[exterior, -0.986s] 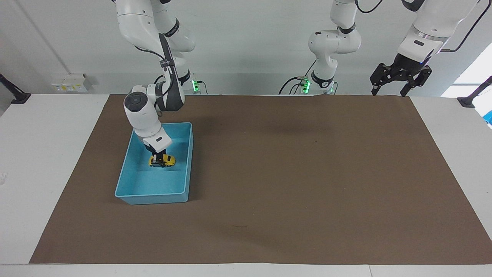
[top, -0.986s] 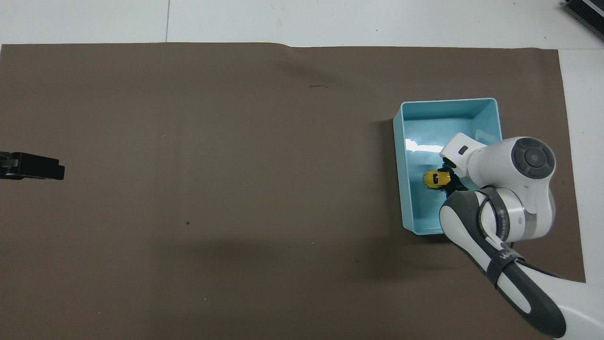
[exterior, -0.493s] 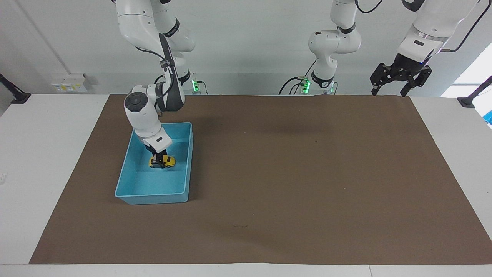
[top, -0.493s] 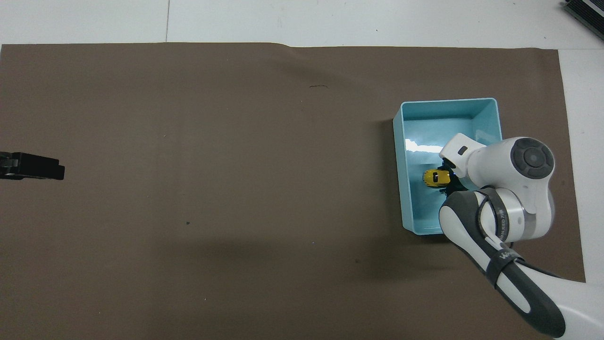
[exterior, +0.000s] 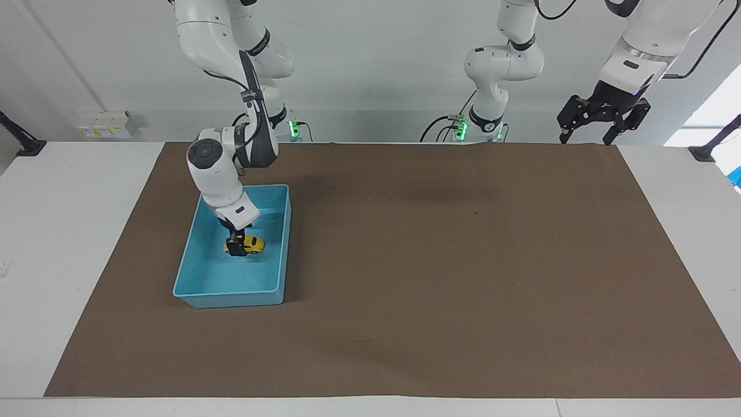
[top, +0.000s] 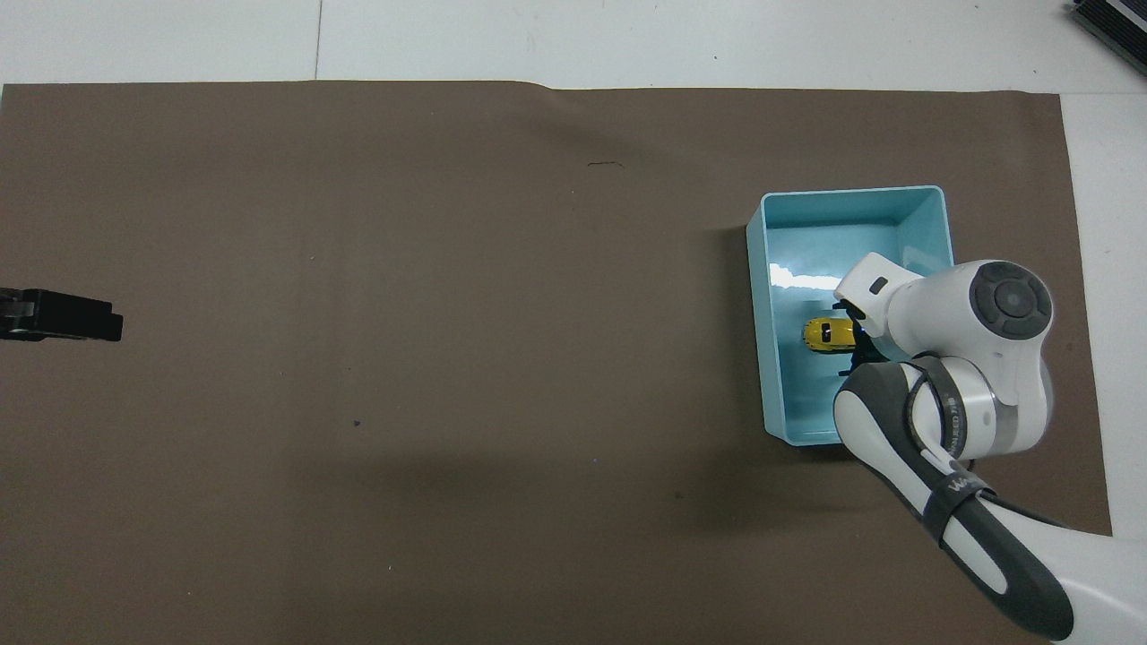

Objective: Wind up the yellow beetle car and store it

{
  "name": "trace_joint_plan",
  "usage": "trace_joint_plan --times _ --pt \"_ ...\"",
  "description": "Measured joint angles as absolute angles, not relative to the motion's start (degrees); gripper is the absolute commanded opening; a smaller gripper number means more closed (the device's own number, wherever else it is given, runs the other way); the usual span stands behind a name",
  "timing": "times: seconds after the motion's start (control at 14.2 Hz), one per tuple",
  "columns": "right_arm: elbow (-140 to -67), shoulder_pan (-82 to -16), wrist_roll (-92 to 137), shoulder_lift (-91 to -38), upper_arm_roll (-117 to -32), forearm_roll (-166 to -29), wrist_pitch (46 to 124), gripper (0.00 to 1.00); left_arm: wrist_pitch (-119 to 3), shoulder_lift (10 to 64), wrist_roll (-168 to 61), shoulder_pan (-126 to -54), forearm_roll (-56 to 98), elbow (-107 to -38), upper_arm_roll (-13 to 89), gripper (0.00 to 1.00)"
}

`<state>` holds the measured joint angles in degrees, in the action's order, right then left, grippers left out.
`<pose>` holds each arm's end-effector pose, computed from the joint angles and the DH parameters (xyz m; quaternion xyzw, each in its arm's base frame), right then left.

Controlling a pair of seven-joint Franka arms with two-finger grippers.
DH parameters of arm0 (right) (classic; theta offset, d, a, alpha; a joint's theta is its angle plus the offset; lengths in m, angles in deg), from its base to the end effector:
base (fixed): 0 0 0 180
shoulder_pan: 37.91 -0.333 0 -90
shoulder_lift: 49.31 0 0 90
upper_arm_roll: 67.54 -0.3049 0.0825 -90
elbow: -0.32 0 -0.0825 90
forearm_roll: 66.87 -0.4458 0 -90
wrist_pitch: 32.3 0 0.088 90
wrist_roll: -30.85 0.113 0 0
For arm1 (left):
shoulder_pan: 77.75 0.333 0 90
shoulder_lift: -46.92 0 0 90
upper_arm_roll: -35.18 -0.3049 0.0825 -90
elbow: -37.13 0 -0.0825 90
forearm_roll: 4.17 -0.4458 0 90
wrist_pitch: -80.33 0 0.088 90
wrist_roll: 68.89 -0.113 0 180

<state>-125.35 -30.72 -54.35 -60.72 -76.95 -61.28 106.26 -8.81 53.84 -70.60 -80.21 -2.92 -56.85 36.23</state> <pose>0.5959 0.0235 0.2362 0.6986 0.7152 0.0000 0.0223 0.5769 -0.0385 0.6412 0.9987 -0.0458 0.0180 0.0101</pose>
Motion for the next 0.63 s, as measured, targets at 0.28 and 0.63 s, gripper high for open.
trace_joint_plan --times 0.28,0.63 --pt "-123.75 -30.72 -54.35 -60.69 -76.95 -61.28 105.28 1.0 -8.81 53.84 -70.6 -80.21 -2.92 -56.85 36.23 1.0" --pt "-121.35 -30.72 -54.35 -60.44 -76.94 -61.28 102.93 1.0 -8.81 53.84 -70.6 -80.21 -2.92 -56.85 36.23 1.0"
